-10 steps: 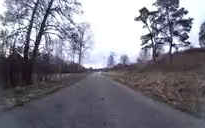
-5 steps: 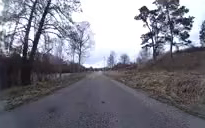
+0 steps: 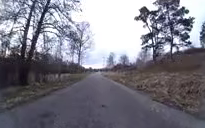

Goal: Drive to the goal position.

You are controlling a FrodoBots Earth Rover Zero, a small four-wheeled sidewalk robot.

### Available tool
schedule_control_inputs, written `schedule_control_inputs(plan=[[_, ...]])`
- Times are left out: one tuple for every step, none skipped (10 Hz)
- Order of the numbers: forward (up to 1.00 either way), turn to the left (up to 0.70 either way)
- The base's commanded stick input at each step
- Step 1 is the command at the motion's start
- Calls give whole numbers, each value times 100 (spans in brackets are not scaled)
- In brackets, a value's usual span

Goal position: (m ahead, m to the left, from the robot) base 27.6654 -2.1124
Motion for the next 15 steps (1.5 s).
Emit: schedule_control_inputs(plan=[[50,0],[50,0],[50,0],[50,0],[50,0],[50,0],[50,0],[50,0],[50,0],[50,0],[50,0],[50,0],[50,0],[50,0],[50,0]])
